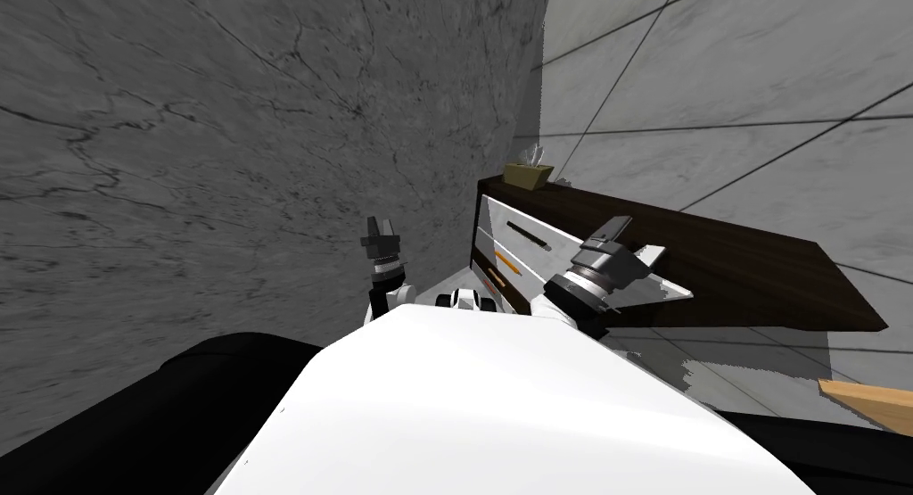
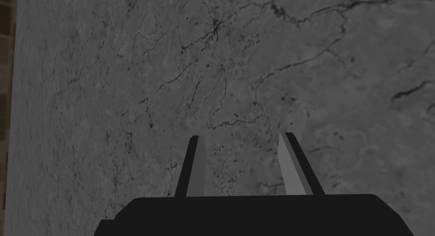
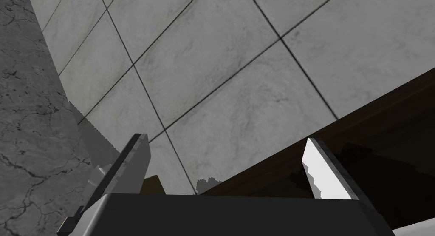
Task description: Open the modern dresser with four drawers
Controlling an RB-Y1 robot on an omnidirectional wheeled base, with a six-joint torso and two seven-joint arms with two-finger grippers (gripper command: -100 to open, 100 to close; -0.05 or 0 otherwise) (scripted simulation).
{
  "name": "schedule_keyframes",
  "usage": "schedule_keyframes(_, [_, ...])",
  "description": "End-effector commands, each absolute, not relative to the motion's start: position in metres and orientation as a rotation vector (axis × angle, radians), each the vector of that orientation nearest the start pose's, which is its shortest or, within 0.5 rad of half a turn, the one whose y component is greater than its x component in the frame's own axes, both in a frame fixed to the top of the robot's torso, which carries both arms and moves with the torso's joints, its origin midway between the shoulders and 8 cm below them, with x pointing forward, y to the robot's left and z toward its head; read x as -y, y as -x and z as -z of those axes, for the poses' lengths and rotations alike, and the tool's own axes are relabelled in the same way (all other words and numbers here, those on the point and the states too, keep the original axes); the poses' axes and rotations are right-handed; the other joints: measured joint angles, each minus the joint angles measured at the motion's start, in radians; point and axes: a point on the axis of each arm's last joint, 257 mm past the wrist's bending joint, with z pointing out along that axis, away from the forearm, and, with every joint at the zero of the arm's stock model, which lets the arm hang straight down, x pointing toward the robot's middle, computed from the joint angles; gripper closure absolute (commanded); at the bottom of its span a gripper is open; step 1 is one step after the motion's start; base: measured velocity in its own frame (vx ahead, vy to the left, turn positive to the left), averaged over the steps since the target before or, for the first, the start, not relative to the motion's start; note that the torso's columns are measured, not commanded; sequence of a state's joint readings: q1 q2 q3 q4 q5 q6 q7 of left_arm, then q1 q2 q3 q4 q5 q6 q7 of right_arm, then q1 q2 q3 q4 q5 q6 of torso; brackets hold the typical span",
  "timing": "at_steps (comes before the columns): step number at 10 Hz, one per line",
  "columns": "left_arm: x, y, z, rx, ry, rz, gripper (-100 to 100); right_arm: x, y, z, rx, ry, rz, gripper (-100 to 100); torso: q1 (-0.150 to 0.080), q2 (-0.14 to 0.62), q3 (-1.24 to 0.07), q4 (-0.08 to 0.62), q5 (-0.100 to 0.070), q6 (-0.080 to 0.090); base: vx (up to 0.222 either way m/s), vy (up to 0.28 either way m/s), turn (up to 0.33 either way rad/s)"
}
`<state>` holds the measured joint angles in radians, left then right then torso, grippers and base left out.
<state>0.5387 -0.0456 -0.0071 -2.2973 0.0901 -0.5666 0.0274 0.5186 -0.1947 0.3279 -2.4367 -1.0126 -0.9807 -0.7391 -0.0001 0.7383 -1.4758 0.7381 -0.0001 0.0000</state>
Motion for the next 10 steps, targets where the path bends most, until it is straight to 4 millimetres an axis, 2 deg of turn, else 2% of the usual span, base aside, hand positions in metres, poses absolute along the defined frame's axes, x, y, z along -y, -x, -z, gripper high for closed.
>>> schedule_keyframes(1, [-0.296, -0.323, -0.032, -0.469, 0.714, 1.380, 0, 0.356, -0.270, -0.032, -1.097, 0.954, 2.819, -100, 0.000, 0.000, 0.000, 0.000, 0.000, 0.000, 0.044, 0.041, 0.024])
schedule_keyframes(2, [-0.296, -0.323, -0.032, -0.469, 0.714, 1.380, 0, 0.357, -0.271, -0.030, -1.107, 0.957, 2.809, -100, 0.000, -0.001, 0.000, 0.000, 0.000, 0.000, 0.043, 0.034, 0.014])
schedule_keyframes(6, [-0.296, -0.323, -0.032, -0.469, 0.714, 1.380, 0, 0.365, -0.275, -0.004, -1.310, 0.856, 2.551, -100, 0.000, -0.001, -0.001, 0.000, 0.000, 0.000, 0.058, 0.049, 0.021])
schedule_keyframes(10, [-0.296, -0.323, -0.032, -0.469, 0.714, 1.380, 0, 0.367, -0.278, 0.017, -1.438, 0.787, 2.376, -100, -0.006, -0.016, -0.006, -0.011, -0.010, -0.006, 0.027, 0.030, 0.001])
